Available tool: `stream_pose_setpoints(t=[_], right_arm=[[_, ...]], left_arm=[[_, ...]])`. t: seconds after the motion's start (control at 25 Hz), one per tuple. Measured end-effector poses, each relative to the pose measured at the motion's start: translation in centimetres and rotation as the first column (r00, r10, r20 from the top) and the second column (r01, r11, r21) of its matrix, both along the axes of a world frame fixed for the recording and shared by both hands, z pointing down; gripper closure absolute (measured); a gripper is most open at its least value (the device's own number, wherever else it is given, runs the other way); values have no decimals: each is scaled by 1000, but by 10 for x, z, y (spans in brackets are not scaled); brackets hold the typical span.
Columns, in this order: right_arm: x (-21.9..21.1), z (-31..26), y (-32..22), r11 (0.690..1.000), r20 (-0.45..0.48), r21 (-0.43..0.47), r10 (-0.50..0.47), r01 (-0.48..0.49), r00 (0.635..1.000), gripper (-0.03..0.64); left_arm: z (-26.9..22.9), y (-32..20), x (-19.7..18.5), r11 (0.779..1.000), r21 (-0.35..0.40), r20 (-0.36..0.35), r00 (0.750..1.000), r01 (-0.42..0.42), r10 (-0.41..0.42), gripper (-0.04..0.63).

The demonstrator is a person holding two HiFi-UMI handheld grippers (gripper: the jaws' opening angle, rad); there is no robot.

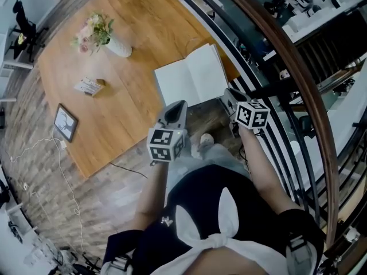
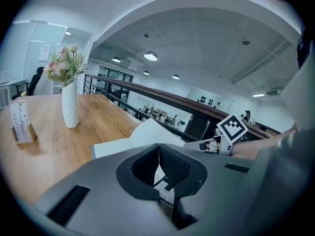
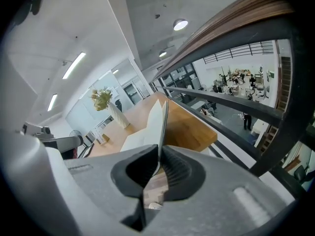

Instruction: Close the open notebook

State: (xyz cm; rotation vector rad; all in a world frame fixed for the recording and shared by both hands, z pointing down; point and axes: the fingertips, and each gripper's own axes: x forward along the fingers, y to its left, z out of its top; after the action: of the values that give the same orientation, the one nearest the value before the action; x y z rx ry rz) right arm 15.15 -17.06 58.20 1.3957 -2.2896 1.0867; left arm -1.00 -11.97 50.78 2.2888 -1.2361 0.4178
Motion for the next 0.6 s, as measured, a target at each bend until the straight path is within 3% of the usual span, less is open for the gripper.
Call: stream_pose_setpoints(t=[0.6], right_arm=[[-16,-19,6,996,-38,64,-59,61,998,591]], left_arm=[[1,11,-16,999,-2,2,999,44,-44,577]])
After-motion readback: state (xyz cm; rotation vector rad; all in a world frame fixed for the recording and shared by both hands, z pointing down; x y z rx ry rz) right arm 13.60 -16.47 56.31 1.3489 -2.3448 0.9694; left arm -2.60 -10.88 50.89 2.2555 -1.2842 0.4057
